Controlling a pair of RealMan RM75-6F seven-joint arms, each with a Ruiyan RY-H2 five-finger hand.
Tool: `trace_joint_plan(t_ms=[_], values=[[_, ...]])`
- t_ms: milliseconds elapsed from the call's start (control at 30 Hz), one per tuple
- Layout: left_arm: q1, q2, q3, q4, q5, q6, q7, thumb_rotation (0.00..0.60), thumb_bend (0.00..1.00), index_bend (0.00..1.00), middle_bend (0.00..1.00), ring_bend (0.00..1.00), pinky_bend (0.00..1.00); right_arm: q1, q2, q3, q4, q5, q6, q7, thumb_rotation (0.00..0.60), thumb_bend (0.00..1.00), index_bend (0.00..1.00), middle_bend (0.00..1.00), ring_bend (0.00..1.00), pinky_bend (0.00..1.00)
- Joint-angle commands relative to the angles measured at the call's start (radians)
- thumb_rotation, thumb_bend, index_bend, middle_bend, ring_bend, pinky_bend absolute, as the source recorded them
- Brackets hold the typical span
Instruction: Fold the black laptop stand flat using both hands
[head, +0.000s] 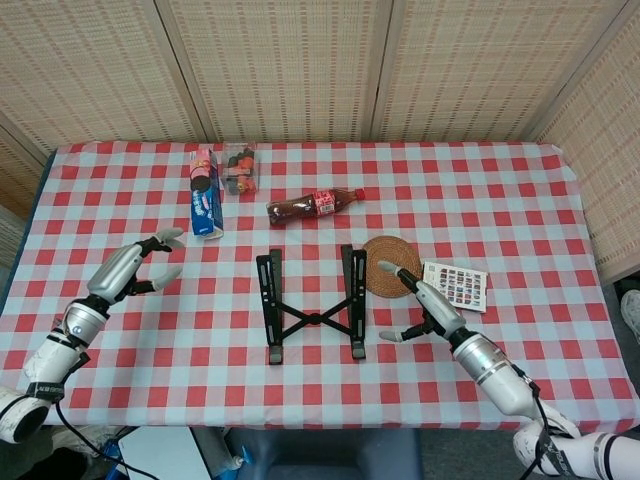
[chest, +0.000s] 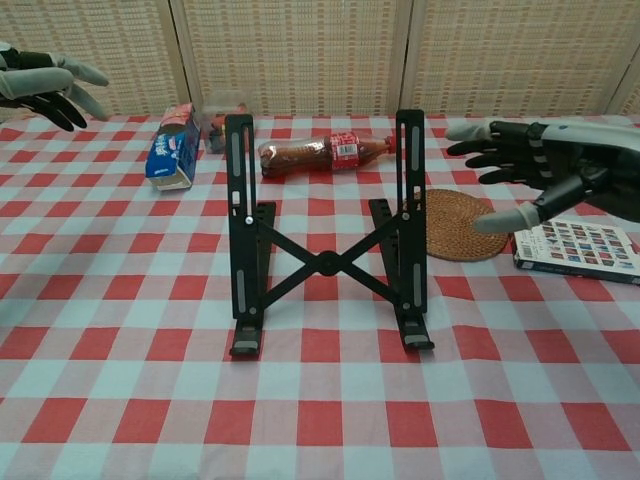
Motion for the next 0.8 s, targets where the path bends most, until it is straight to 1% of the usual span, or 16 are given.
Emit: trace_joint_plan(t_ms=[33, 200, 367, 633, 800], values=[[-0.018, -0.01, 0.005, 0.019, -0.004, -0.024, -0.025, 0.161, 0.24, 0.13, 0.27, 0.27, 0.23, 0.019, -0.049, 0.011, 0.03, 0.019, -0.012, 0.034, 0.6, 0.0, 0.06, 0.06, 0.0, 0.0], [-0.038, -0.021, 0.012, 0.046, -0.006, -0.05, -0.07, 0.16, 0.24, 0.13, 0.27, 0.27, 0.23, 0.024, -0.124, 0.011, 0.06, 0.015, 0.017, 0.054, 0.6, 0.0, 0.06, 0.06, 0.0, 0.0], [-0.046, -0.018, 0.021, 0.053, 0.004, -0.05, -0.111, 0.16, 0.24, 0.13, 0.27, 0.27, 0.23, 0.027, -0.163, -0.005, 0.054, 0.01, 0.019, 0.07, 0.6, 0.0, 0.06, 0.06, 0.0, 0.0], [-0.048, -0.008, 0.039, 0.055, 0.013, -0.048, -0.166, 0.164, 0.24, 0.13, 0.27, 0.27, 0.23, 0.037, -0.17, -0.036, 0.028, -0.025, 0.002, 0.096, 0.6, 0.0, 0.06, 0.06, 0.0, 0.0], [-0.057, -0.018, 0.045, 0.056, 0.014, -0.056, -0.213, 0.202, 0.24, 0.14, 0.27, 0.28, 0.23, 0.029, -0.128, -0.052, 0.009, -0.067, 0.029, 0.124, 0.6, 0.0, 0.06, 0.06, 0.0, 0.0]])
